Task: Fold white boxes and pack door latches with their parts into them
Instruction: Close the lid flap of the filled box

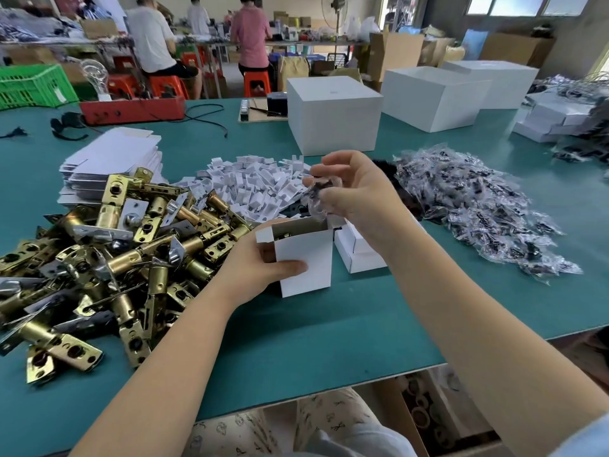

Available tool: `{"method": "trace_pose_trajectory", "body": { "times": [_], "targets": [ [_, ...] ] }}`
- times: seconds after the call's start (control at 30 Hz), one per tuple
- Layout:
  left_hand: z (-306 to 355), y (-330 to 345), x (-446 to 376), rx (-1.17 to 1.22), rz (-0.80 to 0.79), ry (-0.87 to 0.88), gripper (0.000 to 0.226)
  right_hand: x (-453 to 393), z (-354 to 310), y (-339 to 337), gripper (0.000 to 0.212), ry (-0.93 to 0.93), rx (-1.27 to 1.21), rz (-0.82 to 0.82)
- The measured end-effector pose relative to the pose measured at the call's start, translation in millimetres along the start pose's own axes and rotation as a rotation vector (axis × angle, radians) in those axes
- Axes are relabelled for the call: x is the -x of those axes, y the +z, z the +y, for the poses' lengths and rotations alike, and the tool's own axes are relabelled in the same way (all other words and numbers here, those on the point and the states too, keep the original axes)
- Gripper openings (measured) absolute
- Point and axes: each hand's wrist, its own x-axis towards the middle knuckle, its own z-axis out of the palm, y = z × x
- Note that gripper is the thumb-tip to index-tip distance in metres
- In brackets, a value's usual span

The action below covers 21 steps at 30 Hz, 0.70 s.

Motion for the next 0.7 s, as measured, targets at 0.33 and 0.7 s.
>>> {"method": "trace_pose_trajectory", "body": {
  "times": [0.33, 0.7],
  "targets": [
    [-1, 1, 0, 0.017, 0.002, -0.008, 0.056, 6, -2, 7, 0.021, -0.127, 0.4, -0.062],
    [0, 0, 2, 0.075, -0.021, -0.041, 0.054, 8, -16, -3, 0.035, -0.125, 0.474, -0.241]
  ]
}}
